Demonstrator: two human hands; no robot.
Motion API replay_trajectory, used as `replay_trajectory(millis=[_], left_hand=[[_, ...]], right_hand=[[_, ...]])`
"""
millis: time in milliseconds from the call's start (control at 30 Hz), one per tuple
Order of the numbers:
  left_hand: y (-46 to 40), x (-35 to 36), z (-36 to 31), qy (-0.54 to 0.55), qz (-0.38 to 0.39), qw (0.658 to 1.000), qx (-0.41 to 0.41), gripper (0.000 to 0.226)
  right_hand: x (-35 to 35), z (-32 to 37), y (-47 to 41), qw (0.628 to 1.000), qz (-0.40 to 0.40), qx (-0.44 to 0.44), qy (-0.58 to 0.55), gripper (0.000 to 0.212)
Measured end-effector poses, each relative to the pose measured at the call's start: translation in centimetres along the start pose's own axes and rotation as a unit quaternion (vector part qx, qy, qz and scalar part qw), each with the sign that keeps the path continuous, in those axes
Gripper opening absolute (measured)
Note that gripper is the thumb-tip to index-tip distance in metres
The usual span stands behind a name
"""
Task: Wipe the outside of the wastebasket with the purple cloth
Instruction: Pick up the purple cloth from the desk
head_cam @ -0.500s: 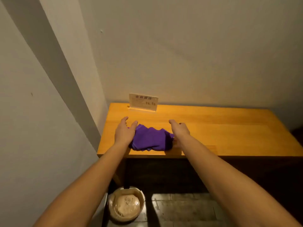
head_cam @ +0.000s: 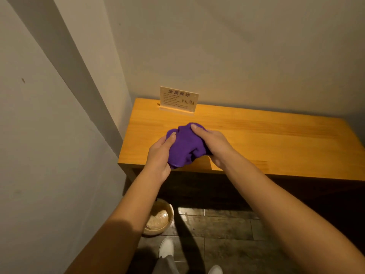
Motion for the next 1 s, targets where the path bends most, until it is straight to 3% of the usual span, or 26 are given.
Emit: replay_trajectory(millis=[100, 233, 400, 467, 633, 700, 833, 1000], left_hand=[[3.7, 1.5, 0.9, 0.044, 0.091, 0.995, 0.006, 0.048], [7.7, 2.0, 2.1, -0.070, 0.065, 0.994, 0.052, 0.041], [12.1, 4.0, 7.3, -0.114, 0.129, 0.985, 0.029, 0.030], [13.3, 3.9, 9.8, -0.115, 0.108, 0.987, 0.029, 0.032], [17.0, 2.0, 15.4, -0.195, -0.070, 0.974, 0.088, 0.015], [18.5, 1.5, 17.1, -0.251, -0.125, 0.956, 0.082, 0.008], [20.5, 1.8, 21.0, -0.320, -0.131, 0.937, 0.049, 0.006], [22.4, -0.5, 24.8, -0.348, -0.097, 0.933, -0.004, 0.007]], right_hand=[[-0.9, 1.8, 3.3, 0.995, 0.078, -0.056, -0.008, 0.029], [-2.4, 1.7, 7.0, 0.981, 0.178, -0.064, 0.038, 0.022], [-4.8, -3.1, 9.9, 0.967, 0.247, -0.030, 0.049, 0.018], [-5.9, -5.0, 10.4, 0.972, 0.223, -0.046, 0.054, 0.017], [-11.0, -11.6, 13.2, 0.995, 0.061, -0.020, 0.072, 0.046], [-11.7, -14.0, 15.1, 0.993, 0.077, -0.015, 0.084, 0.050], [-10.4, -18.7, 19.6, 0.972, 0.176, 0.002, 0.155, 0.082], [-10.1, -25.7, 22.1, 0.980, 0.122, 0.054, 0.144, 0.098]])
Point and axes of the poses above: each hand's wrist, its own y-axis away from the middle knuckle, its own x-axis out of the palm, z = x × y, the point moved 7 cm from there along -y, towards the middle knuckle, and after that the axes turned 8 degrees about z, right-handed, at the moved point
